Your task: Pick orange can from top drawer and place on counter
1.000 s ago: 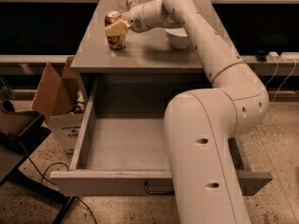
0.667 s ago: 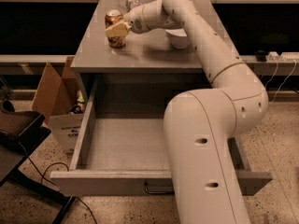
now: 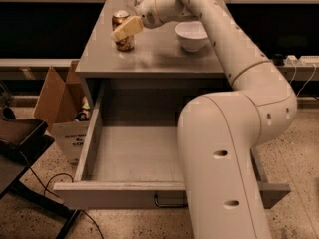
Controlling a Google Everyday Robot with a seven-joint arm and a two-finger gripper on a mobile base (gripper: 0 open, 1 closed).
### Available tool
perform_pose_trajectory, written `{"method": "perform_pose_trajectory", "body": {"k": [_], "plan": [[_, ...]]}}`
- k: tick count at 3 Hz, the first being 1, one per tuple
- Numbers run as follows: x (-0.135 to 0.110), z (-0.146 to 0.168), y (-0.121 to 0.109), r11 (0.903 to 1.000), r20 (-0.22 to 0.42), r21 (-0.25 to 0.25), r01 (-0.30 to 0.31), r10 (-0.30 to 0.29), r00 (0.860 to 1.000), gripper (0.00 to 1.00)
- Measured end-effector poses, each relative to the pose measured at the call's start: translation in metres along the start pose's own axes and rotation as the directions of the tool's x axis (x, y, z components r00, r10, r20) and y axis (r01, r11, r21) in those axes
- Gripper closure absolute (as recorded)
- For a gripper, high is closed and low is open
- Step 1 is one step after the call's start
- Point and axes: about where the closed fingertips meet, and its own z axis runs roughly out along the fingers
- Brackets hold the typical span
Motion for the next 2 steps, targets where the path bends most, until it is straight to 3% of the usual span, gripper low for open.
{"method": "perform_pose_trajectory", "body": {"k": [1,2], "plan": [[-0.022,-0.065,0.015,0.9988,-0.077,0.034,0.035,-0.032,0.997,0.0],[-0.018,-0.109,0.018,0.9955,-0.111,0.094,0.013,-0.003,0.994,0.0]]}}
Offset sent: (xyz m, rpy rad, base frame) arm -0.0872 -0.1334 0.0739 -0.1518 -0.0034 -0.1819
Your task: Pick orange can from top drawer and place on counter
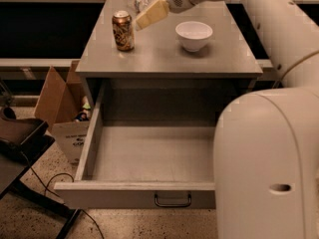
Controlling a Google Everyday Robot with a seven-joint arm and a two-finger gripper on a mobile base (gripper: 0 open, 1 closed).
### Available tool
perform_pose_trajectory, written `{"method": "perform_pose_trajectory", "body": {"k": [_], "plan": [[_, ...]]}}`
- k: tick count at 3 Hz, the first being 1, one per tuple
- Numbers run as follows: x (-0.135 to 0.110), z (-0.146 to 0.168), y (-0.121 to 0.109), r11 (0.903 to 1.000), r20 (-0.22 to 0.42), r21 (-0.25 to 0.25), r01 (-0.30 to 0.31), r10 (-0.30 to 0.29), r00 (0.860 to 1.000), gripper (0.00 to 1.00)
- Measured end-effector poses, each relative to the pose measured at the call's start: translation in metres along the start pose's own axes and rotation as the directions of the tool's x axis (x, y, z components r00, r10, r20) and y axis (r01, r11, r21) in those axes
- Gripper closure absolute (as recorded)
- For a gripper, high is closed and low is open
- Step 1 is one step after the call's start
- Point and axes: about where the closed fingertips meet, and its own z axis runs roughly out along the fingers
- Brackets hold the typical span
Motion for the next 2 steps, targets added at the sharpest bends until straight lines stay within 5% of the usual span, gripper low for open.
{"method": "perform_pose_trajectory", "body": {"k": [1,2], "plan": [[-0.014,-0.069,0.011,0.9971,0.105,0.076,0.0,-0.008,0.994,0.0],[-0.011,-0.11,0.026,0.99,0.285,0.136,-0.04,0.0,0.958,0.0]]}}
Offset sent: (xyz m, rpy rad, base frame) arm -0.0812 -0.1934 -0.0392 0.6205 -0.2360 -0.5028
